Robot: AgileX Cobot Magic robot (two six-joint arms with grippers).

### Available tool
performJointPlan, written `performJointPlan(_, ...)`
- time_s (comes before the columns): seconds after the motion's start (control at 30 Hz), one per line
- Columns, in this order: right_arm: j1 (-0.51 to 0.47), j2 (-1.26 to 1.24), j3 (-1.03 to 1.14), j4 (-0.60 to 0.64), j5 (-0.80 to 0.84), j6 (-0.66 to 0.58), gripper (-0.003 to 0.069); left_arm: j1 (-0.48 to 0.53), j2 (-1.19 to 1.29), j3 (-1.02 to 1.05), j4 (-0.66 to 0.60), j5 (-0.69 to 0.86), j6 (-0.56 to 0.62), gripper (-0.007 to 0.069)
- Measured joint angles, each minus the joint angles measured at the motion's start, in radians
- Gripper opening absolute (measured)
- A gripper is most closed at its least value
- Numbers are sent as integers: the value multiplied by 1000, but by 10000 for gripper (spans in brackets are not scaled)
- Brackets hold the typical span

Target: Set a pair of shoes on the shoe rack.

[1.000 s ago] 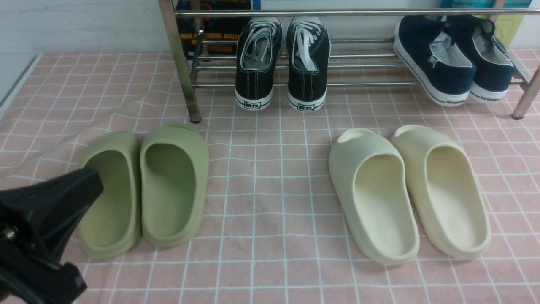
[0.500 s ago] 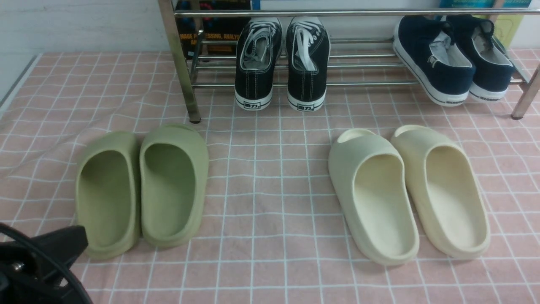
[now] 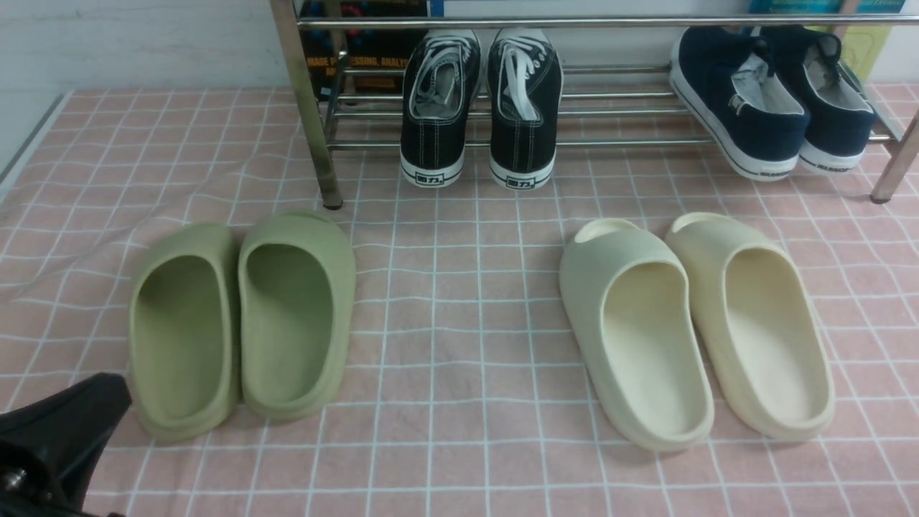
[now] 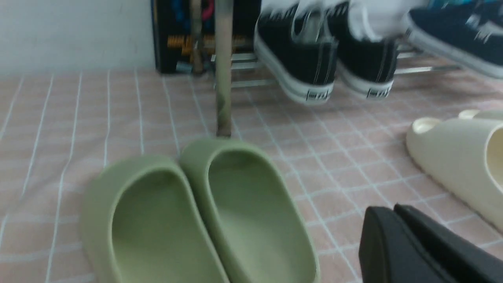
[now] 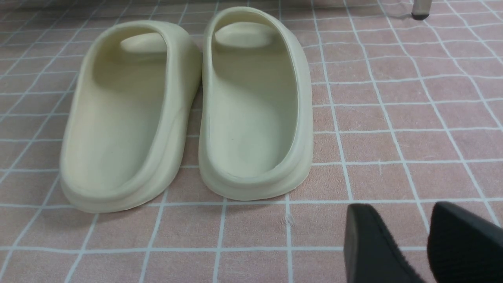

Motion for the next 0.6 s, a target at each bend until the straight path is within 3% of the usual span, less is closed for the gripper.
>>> performJointPlan(0.03,0,0,0,0,0,0,239,46,-12,45,-37,-89,76,40)
performJointPlan(0.17,0,0,0,0,0,0,239,127,-47,158,-152,-299,194,40)
performJointPlan(0.23,0,0,0,0,0,0,239,164,-73,202,-213,-336,226,40)
performJointPlan(0.5,0,0,0,0,0,0,239,200,-227,208,-330,-97,254,40)
performJointPlan(0.6,0,0,0,0,0,0,239,202,-284,209,-427,98,324,41)
